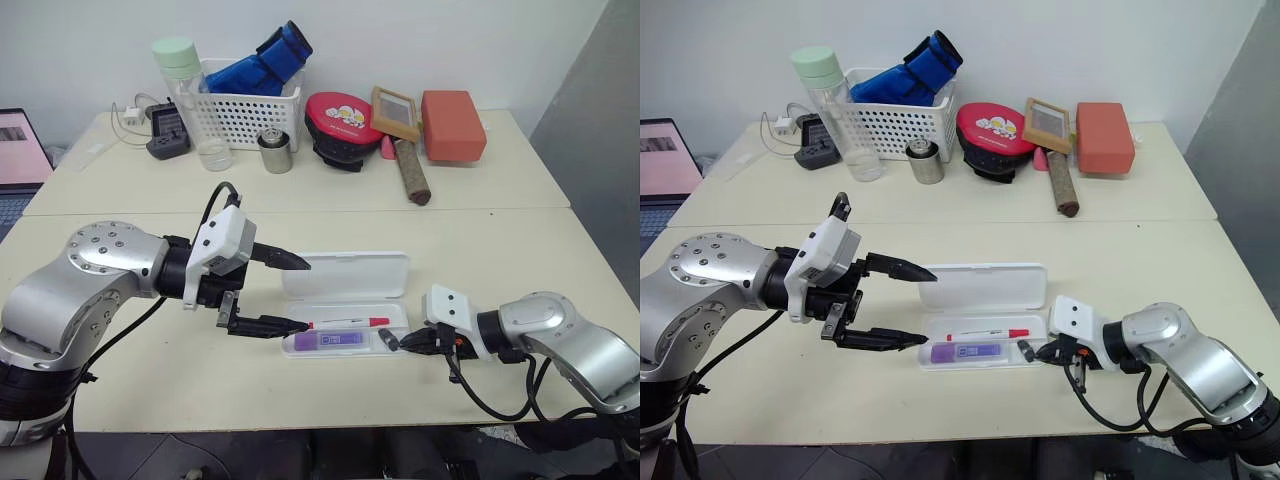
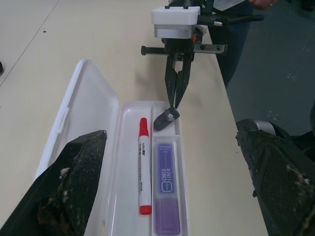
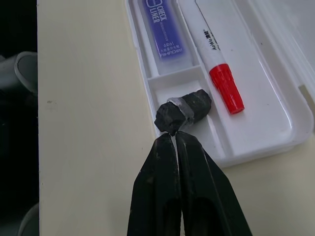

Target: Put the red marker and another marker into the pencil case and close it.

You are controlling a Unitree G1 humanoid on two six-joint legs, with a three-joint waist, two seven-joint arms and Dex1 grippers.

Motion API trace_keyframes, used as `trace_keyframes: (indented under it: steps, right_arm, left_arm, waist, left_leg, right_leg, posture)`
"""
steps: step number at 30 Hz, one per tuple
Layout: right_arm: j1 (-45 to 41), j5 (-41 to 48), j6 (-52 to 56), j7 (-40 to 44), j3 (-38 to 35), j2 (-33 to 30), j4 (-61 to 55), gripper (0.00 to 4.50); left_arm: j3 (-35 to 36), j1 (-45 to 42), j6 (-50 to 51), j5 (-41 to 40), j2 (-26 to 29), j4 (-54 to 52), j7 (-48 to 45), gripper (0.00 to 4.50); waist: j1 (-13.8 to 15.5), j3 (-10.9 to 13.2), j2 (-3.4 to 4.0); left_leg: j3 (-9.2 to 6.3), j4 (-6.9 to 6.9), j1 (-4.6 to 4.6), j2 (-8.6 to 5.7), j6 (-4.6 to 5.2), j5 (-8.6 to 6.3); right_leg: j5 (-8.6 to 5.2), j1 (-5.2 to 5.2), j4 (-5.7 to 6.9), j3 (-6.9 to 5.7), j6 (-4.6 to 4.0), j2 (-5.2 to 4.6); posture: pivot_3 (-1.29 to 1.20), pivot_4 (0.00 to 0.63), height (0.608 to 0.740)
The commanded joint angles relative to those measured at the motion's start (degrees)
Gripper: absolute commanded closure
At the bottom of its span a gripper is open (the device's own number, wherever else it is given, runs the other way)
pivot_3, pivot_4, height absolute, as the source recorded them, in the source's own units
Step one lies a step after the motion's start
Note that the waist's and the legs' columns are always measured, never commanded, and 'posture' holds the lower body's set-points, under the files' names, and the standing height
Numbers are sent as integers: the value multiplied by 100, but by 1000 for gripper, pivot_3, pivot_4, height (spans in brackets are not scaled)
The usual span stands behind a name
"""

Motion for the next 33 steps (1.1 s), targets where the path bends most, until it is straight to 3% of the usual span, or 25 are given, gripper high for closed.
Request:
trace_keyframes:
  steps: [1,13,24,33]
  right_arm:
    - [-61,59,20,87,-98,-70,-150,4409]
    - [-5,706,198,252,-563,-103,-532,4409]
    - [-187,423,529,-177,190,219,-555,4409]
    - [-250,358,599,-201,157,157,-483,4409]
  left_arm:
    - [133,-20,-27,-76,-5,-170,24,0]
    - [119,-34,25,-103,-39,-218,94,0]
    - [126,-58,71,-135,-51,-233,92,0]
    - [141,-57,94,-137,-63,-247,83,0]
  waist:
    - [0,0,0]
    - [-1,0,0]
    - [-2,0,0]
    - [-2,0,0]
  left_leg:
    - [0,0,0,0,0,0]
    - [-1,0,0,2,0,0]
    - [-1,2,1,0,0,0]
    - [-2,1,1,0,0,0]
  right_leg:
    - [0,0,0,0,0,0]
    - [0,0,1,-1,0,0]
    - [0,0,1,0,0,0]
    - [0,0,2,-1,0,0]
  posture:
    - [0,150,740]
    - [0,150,740]
    - [0,150,740]
    - [0,150,740]
